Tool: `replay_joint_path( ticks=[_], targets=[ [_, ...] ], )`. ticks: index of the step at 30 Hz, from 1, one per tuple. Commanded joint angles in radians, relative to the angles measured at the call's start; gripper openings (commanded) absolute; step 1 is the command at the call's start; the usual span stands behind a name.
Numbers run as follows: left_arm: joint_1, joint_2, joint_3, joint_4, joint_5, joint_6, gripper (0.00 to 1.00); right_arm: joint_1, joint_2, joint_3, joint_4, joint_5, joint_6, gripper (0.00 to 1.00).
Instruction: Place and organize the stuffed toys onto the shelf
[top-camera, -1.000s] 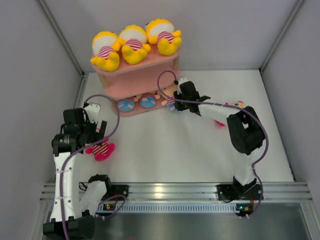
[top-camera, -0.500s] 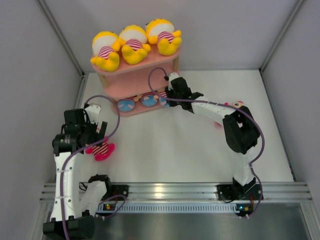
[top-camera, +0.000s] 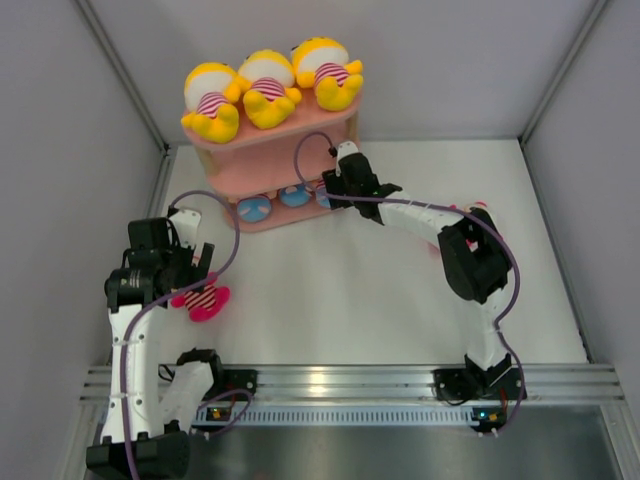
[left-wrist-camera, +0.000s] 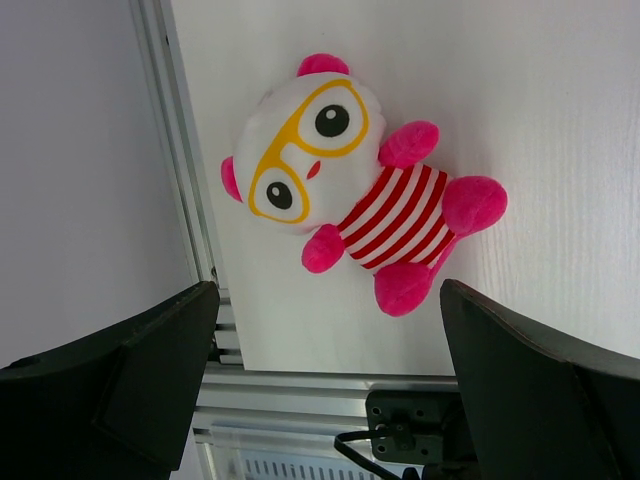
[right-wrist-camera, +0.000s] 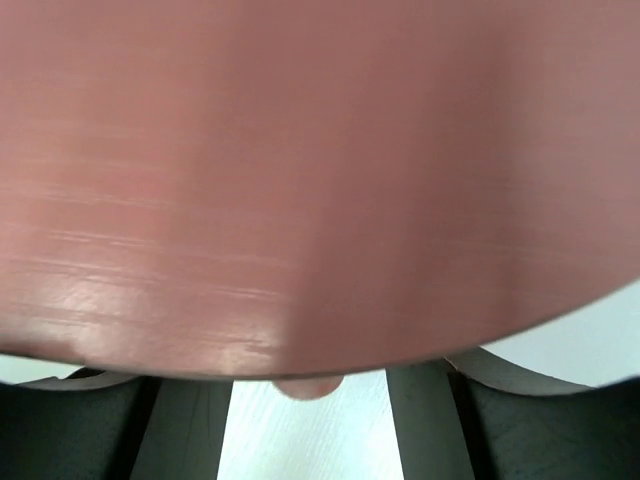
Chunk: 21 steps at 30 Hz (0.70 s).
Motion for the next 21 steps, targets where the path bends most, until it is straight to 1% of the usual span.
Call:
replay_joint_path(
  ticks=[1, 3, 7, 12, 14, 17, 19, 21],
  targets=[
    [-0.003, -0.018, -0.006, 0.007, -0.009, 0.016, 0.98, 0.004, -0.014, 0.020, 0.073, 0.081, 0.014, 0.57],
    [-0.003, -0.018, -0.009, 0.005, -0.012, 0.017, 0.99, 0.002, -0.040, -0.003, 0.075, 0.076, 0.017, 0.60],
    [-0.003, -0.018, -0.009, 0.007, -0.005, 0.014, 0.99, -0.001, -0.101, -0.102, 0.170, 0.038, 0.020, 0.72],
    [-0.003, -0.021, -0.005, 0.003, -0.005, 0.009, 0.99, -0.008, -0.132, -0.131, 0.164, 0.003, 0.020, 0.72],
    [-0.001, -0.023, -0.003, -0.003, -0.006, 0.013, 0.99, -0.013, -0.178, -0.171, 0.199, -0.004, 0.043, 0.72],
    [-0.003, -0.021, -0.003, -0.003, -0.011, 0.016, 0.99, -0.021, -0.247, -0.304, 0.291, -0.048, 0.087, 0.69],
    [-0.001, -0.021, 0.000, -0.003, -0.002, 0.014, 0.99, -0.028, -0.270, -0.339, 0.331, -0.069, 0.132, 0.68],
    [-0.003, -0.020, 0.000, -0.003, 0.009, 0.011, 0.99, -0.047, -0.249, -0.362, 0.346, -0.111, 0.181, 0.65]
  ],
)
